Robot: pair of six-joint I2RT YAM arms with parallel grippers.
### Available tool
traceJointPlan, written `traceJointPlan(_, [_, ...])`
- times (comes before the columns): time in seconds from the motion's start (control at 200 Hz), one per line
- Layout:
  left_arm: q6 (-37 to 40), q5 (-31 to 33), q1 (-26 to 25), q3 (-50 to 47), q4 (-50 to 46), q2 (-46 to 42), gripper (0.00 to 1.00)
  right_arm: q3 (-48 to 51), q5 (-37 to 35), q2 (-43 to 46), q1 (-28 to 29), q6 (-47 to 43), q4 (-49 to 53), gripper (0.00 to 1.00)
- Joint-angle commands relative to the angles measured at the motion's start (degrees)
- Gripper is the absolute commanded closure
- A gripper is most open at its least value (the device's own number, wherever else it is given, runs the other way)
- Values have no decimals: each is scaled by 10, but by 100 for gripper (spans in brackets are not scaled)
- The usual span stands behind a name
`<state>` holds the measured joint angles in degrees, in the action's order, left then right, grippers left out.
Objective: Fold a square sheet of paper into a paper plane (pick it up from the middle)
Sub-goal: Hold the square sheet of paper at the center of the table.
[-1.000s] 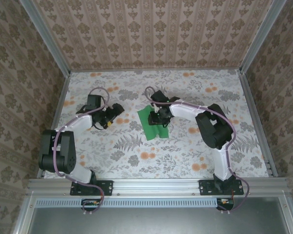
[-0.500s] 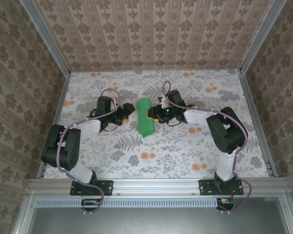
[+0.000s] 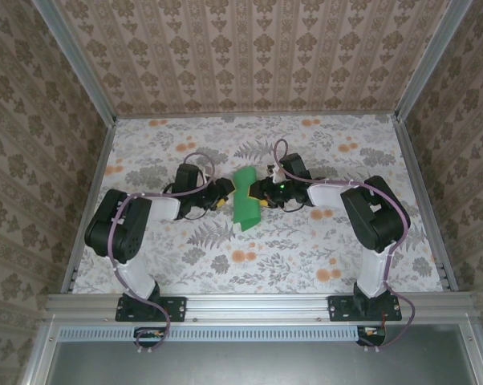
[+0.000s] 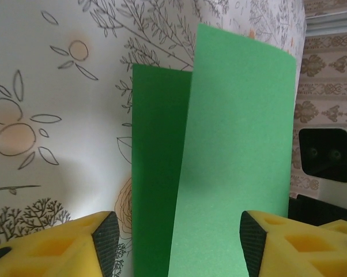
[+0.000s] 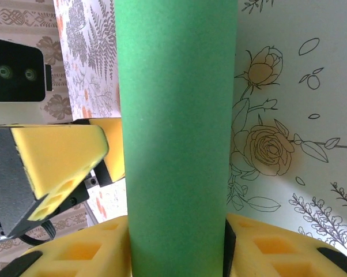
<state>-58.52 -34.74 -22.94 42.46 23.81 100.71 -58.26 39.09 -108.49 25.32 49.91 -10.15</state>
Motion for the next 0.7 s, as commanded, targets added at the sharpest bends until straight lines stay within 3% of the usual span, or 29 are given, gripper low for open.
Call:
traceJointPlan(0.0, [5, -30, -2, 13, 29, 20, 41, 9, 11, -12, -4, -7, -2, 55])
traceJointPlan(0.225, [-37, -98, -2, 11, 160, 81, 45, 16, 32, -17, -12, 7, -22, 53])
traceJointPlan(0.425, [-114, -123, -2, -3, 315, 140, 56, 24, 38, -16, -18, 13, -29, 53])
traceJointPlan(0.695, [-85, -118, -4, -4, 277, 138, 76, 22, 31, -17, -20, 5, -10, 52])
